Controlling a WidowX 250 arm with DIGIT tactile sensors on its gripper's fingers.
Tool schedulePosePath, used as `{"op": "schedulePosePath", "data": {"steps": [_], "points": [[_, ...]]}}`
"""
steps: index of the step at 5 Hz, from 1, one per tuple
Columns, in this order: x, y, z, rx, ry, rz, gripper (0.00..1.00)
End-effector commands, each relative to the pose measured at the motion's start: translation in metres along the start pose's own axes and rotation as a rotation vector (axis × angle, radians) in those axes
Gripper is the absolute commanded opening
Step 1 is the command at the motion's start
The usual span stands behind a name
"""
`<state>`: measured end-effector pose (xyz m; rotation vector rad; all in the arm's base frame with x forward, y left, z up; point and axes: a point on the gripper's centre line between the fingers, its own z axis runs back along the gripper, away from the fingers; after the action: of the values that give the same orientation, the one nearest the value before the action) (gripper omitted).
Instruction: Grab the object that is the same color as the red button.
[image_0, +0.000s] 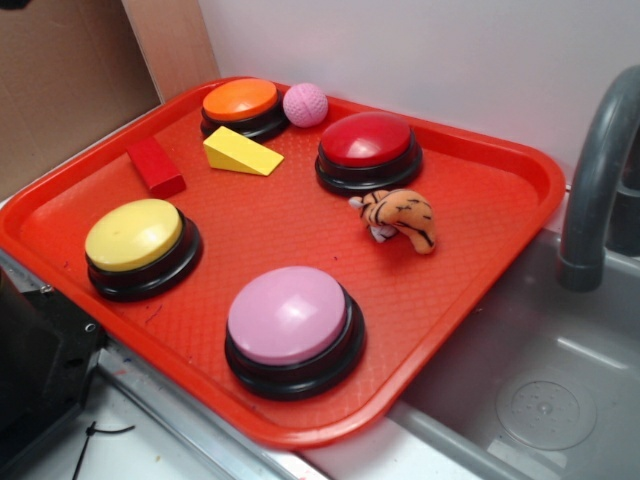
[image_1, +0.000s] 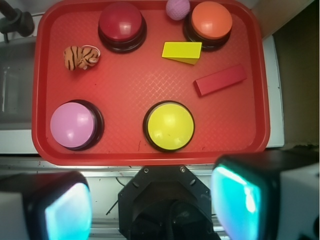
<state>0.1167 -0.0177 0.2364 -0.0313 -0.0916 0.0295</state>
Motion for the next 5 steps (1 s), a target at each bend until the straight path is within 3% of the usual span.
{"op": "schedulePosePath", "data": {"steps": [1,2,3,5], "points": [[0.0,0.0,0.0,0.0,0.0,0.0,1.0],[0.008,0.009,-0.015,-0.004,-0.006,0.159,1.0],[0.02,0.021,-0.036,0.026,-0.001,0.318,1.0],[0.044,0.059,-0.081,0.07,-0.071,0.744,1.0]]}}
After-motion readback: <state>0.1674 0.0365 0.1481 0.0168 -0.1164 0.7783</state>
